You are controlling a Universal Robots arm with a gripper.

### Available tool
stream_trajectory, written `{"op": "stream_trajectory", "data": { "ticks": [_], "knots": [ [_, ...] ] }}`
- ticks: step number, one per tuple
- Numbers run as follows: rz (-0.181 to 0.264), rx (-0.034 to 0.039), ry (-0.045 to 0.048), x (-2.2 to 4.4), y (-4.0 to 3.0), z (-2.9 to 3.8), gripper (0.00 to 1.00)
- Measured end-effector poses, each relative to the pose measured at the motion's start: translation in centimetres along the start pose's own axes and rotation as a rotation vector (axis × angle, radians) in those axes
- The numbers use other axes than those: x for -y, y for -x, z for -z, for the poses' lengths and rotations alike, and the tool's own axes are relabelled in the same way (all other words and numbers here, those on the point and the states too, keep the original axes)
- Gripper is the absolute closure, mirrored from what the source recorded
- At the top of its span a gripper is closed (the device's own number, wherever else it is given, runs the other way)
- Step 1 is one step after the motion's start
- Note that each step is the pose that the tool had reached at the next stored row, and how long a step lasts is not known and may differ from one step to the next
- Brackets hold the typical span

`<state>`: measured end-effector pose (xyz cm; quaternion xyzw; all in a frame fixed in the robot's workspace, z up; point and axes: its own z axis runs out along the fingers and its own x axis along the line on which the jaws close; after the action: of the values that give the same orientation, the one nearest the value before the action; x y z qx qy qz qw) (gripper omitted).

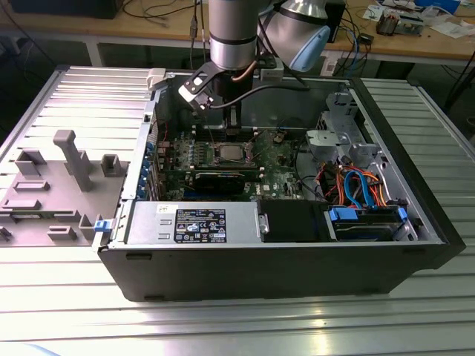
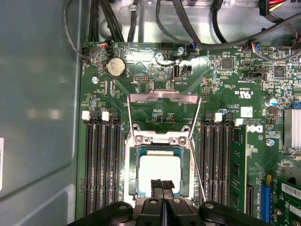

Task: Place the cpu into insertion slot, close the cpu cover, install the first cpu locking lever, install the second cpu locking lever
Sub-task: 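Close the cpu cover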

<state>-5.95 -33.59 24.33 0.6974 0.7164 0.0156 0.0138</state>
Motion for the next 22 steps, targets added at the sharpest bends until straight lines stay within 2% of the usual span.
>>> {"op": "stream_trajectory", "data": {
  "ticks": [13, 15, 22],
  "knots": [
    [0.000, 0.0001, 0.0001, -0.01, 0.00, 0.30, 0.89],
    [0.000, 0.0001, 0.0000, -0.02, 0.00, 0.57, 0.89],
    [0.000, 0.0002, 0.0000, -0.03, 0.00, 0.77, 0.89]
  ]
}}
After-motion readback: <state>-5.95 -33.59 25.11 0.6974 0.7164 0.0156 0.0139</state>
